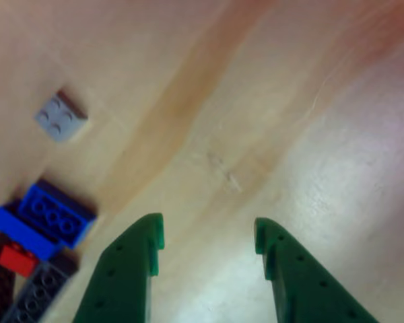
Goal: Put all lego bricks in the bin.
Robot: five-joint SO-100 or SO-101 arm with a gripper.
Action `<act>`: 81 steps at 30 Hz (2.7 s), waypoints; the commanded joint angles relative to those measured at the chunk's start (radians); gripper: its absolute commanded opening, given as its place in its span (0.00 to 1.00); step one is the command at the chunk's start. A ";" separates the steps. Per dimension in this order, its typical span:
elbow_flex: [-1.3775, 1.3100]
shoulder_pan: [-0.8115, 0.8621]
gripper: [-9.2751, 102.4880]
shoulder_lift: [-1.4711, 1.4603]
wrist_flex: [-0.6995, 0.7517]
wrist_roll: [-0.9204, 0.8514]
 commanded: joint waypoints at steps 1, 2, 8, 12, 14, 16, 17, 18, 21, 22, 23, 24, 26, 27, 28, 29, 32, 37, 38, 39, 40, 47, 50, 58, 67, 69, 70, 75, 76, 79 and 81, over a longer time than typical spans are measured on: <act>-0.219 0.083 0.22 -0.123 -0.044 0.422; -0.270 0.098 0.23 -0.176 -0.037 0.471; -0.719 0.140 0.24 -0.535 0.127 0.655; -0.968 0.135 0.23 -0.732 0.224 0.704; -1.037 0.132 0.23 -0.793 0.242 0.727; -1.094 0.133 0.24 -0.845 0.262 0.750; -1.114 0.138 0.25 -0.867 0.262 0.758; -1.131 0.140 0.25 -0.884 0.267 0.762; -1.175 0.155 0.26 -0.914 0.265 0.795; -1.180 0.160 0.27 -0.914 0.256 0.804; -1.183 0.161 0.27 -0.910 0.247 0.804; -1.193 0.167 0.27 -0.907 0.238 0.810; -1.241 0.184 0.27 -0.919 0.227 0.813; -1.276 0.192 0.26 -0.939 0.235 0.810; -1.301 0.199 0.26 -0.959 0.236 0.802; -1.324 0.209 0.26 -0.982 0.238 0.795; -1.342 0.235 0.25 -1.032 0.225 0.769; -1.351 0.244 0.23 -1.089 0.218 0.735; -1.358 0.245 0.23 -1.100 0.224 0.726; -1.367 0.245 0.23 -1.109 0.230 0.719; -1.373 0.244 0.23 -1.117 0.232 0.716; -1.394 0.213 0.14 -1.146 0.253 0.695; -1.393 0.192 0.10 -1.144 0.264 0.695; -1.262 0.153 0.24 -0.999 0.288 0.692; -1.226 0.103 0.27 -1.014 0.267 0.649; -1.223 0.078 0.27 -1.034 0.253 0.657; -1.220 0.069 0.27 -1.037 0.253 0.663; -1.175 0.040 0.26 -1.034 0.252 0.733; -1.172 0.040 0.25 -1.035 0.252 0.742; -1.172 0.052 0.21 -1.046 0.252 0.762; -1.172 0.075 0.22 -1.049 0.256 0.772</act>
